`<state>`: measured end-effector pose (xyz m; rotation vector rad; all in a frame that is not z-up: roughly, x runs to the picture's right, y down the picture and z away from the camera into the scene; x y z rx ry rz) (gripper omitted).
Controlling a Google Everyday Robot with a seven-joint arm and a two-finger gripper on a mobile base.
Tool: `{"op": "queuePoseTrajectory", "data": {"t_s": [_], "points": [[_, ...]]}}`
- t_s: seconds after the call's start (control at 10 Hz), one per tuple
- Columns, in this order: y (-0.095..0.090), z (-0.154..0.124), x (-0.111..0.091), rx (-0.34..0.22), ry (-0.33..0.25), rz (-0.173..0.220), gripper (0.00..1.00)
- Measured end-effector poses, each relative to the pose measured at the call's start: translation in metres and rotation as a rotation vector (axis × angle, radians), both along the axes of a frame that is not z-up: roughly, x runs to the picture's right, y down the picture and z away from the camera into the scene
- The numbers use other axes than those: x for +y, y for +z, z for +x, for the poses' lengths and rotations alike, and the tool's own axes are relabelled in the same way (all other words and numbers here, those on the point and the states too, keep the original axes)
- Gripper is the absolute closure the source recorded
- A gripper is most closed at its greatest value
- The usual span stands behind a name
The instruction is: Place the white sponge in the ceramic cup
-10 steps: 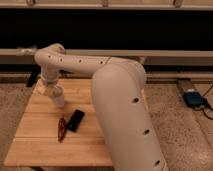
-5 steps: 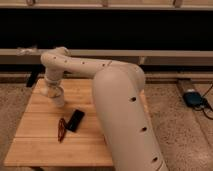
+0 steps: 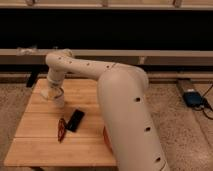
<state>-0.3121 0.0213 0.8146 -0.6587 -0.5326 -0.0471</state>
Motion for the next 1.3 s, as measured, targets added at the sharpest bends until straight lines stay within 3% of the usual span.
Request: {"op": "queuePoseTrajectory", "data": {"t_s": [0.6, 1.0, 1.3], "points": [[-0.007, 0.000, -0.003, -0.020, 0.014, 0.014, 0.20], [-0.028, 0.005, -0.009, -0.022, -0.064, 0.068, 0.20], [-0.028, 0.006, -0.009, -0.021, -0.067, 0.069, 0.20]]}}
